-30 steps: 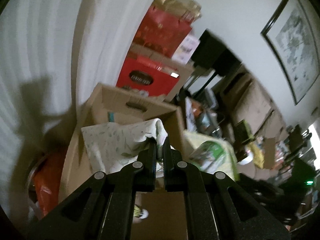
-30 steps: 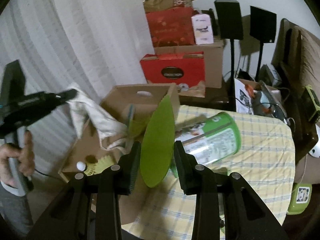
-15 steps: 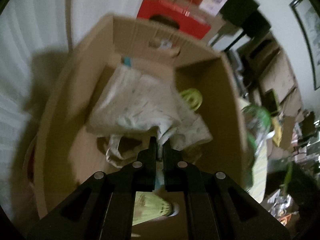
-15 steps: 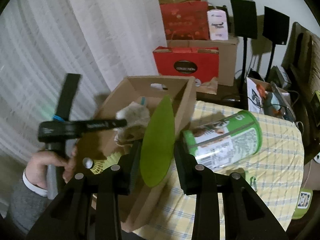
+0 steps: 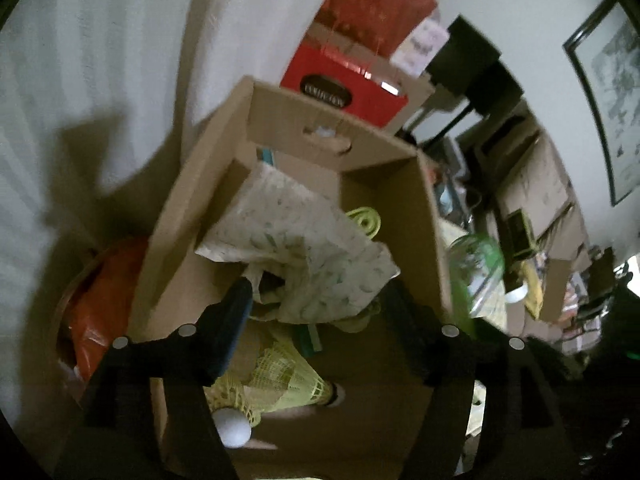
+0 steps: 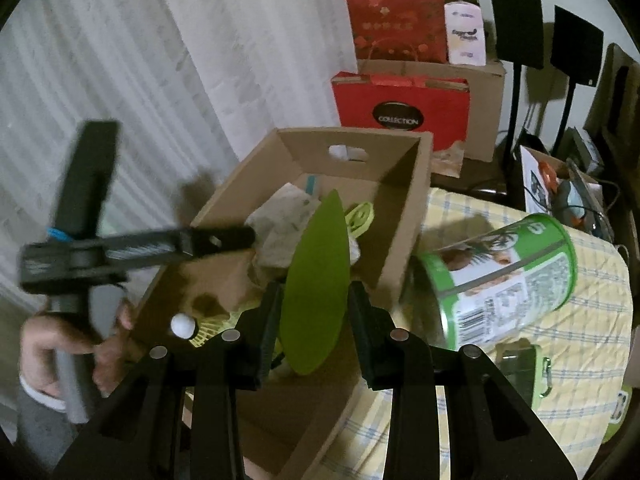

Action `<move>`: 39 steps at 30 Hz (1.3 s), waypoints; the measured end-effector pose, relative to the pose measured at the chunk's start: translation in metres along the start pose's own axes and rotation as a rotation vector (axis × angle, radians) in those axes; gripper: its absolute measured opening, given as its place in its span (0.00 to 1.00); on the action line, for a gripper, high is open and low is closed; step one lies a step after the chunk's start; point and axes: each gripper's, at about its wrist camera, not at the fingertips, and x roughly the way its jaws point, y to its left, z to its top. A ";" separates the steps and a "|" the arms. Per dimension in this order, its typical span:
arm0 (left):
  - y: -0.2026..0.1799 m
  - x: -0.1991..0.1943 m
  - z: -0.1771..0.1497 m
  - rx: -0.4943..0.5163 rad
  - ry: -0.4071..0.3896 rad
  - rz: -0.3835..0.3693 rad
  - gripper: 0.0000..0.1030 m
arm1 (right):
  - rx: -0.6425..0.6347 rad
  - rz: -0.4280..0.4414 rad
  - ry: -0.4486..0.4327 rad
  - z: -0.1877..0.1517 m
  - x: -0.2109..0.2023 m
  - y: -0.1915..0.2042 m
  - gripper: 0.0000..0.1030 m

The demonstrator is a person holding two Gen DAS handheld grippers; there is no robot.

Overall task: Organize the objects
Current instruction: 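Open the left gripper to drop the bag into the box while the right gripper releases the scoop inside, then move the left gripper to the green-rimmed dark plastic case on the cloth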

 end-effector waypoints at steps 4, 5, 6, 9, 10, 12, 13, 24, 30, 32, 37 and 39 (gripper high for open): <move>0.001 -0.013 0.000 -0.015 -0.036 -0.028 0.71 | -0.027 0.002 0.012 -0.002 0.013 0.010 0.33; 0.001 -0.014 0.001 -0.012 -0.040 -0.030 0.72 | -0.035 0.002 0.017 -0.004 0.017 0.013 0.33; 0.000 -0.017 0.001 -0.008 -0.044 -0.031 0.74 | -0.041 0.005 0.023 -0.005 0.021 0.016 0.33; -0.003 -0.025 -0.002 0.009 -0.060 -0.029 0.79 | -0.063 0.018 0.042 -0.012 0.030 0.025 0.33; -0.005 -0.027 -0.004 0.016 -0.068 -0.022 0.80 | -0.070 0.016 0.046 -0.014 0.033 0.027 0.33; -0.008 -0.028 -0.008 0.023 -0.076 -0.021 0.81 | -0.084 0.006 0.059 -0.019 0.037 0.030 0.33; -0.008 -0.030 -0.011 0.025 -0.077 -0.026 0.82 | -0.090 -0.003 0.065 -0.022 0.038 0.031 0.34; -0.018 -0.036 -0.022 0.061 -0.106 -0.009 0.89 | -0.097 -0.033 0.048 -0.033 0.020 0.026 0.39; -0.021 -0.044 -0.026 0.079 -0.133 0.030 0.93 | -0.079 -0.052 0.001 -0.031 -0.002 0.019 0.43; -0.022 -0.046 -0.027 0.089 -0.141 0.041 0.94 | -0.077 -0.064 -0.011 -0.030 -0.008 0.017 0.45; -0.025 -0.051 -0.030 0.112 -0.152 0.058 0.94 | -0.068 -0.108 -0.038 -0.030 -0.020 0.008 0.47; -0.027 -0.051 -0.031 0.118 -0.152 0.064 0.94 | -0.055 -0.112 -0.046 -0.030 -0.025 0.002 0.47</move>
